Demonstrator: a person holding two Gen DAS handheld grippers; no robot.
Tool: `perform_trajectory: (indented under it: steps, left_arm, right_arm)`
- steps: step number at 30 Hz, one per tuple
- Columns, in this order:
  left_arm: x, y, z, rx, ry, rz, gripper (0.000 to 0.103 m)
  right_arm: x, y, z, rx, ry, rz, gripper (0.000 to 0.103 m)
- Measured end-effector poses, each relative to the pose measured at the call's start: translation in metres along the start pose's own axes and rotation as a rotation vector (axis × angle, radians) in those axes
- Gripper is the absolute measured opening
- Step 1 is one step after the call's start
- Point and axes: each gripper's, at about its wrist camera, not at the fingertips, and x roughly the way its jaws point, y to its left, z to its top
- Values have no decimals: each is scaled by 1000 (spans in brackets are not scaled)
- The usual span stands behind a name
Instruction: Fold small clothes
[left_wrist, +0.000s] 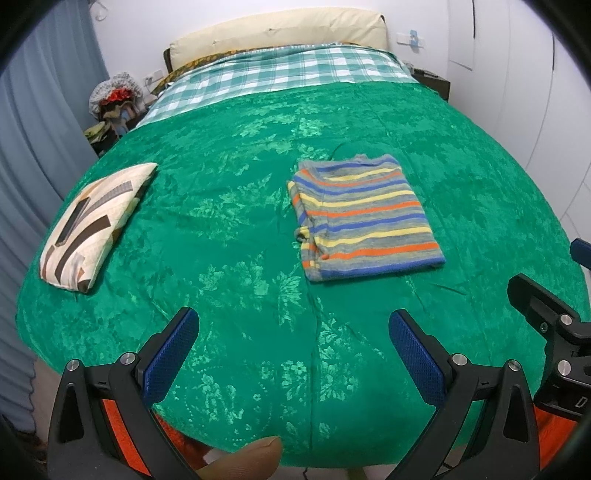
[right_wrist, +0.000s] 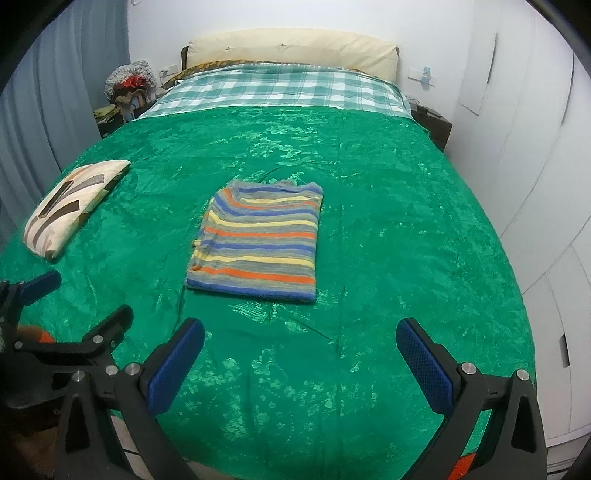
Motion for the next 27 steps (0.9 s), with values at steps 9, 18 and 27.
perform_trajectory:
  steps: [9,18,27]
  left_arm:
    - [-1,3,-1,1,-5,0,103]
    - [-3,5,-1,1,-4,1,103]
    - [-10,6,0,1,-11,13,103]
  right_arm:
    - [-5,6,2,-13,-10,10,102]
    - [-8,8,4,-21,-17,10,102]
    - [-8,5,5,-15,-7,7,102]
